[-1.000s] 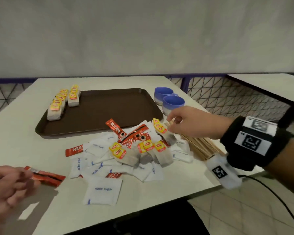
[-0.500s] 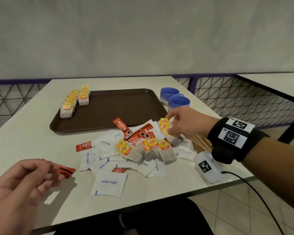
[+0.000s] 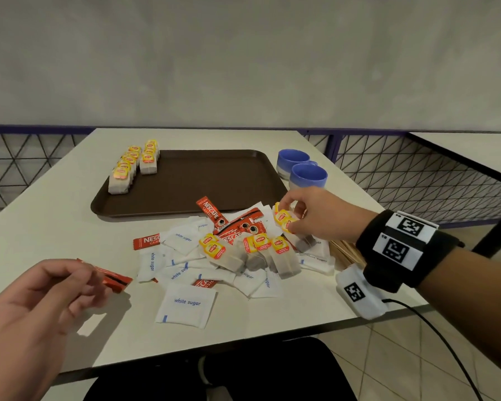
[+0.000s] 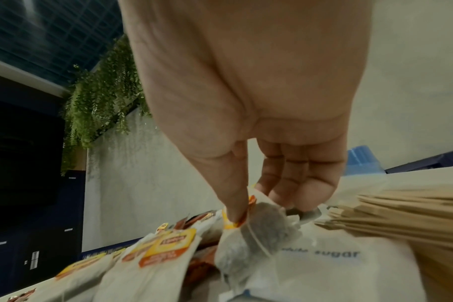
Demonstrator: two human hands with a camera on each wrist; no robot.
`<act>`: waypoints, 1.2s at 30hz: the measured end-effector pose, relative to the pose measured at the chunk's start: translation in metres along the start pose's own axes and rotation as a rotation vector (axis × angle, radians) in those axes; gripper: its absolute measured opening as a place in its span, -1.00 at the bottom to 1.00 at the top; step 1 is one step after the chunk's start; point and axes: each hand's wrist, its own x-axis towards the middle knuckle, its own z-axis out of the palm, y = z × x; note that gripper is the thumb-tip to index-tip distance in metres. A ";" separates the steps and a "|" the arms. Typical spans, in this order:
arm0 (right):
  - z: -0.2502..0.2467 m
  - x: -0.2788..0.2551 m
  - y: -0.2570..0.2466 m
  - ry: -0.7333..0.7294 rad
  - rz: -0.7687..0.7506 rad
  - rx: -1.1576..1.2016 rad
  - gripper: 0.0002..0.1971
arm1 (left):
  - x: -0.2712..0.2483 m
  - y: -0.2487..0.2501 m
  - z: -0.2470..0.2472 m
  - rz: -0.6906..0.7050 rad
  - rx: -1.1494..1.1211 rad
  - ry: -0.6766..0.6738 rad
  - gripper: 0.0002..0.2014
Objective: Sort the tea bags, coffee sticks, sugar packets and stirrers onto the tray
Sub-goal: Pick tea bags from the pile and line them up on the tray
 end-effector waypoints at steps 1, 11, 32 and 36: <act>0.000 0.001 -0.001 -0.005 0.005 -0.011 -0.69 | 0.000 0.002 0.000 -0.013 -0.023 -0.016 -0.39; -0.020 -0.014 0.005 -0.046 0.012 0.176 -0.93 | 0.002 -0.009 0.000 -0.051 -0.101 0.108 -0.54; 0.155 -0.062 -0.140 0.039 -0.322 1.126 -0.66 | -0.020 0.042 0.025 -0.145 -0.111 -0.152 -0.78; 0.156 -0.060 -0.146 0.120 -0.376 1.136 -0.66 | -0.020 0.046 0.022 -0.111 0.011 -0.205 -0.91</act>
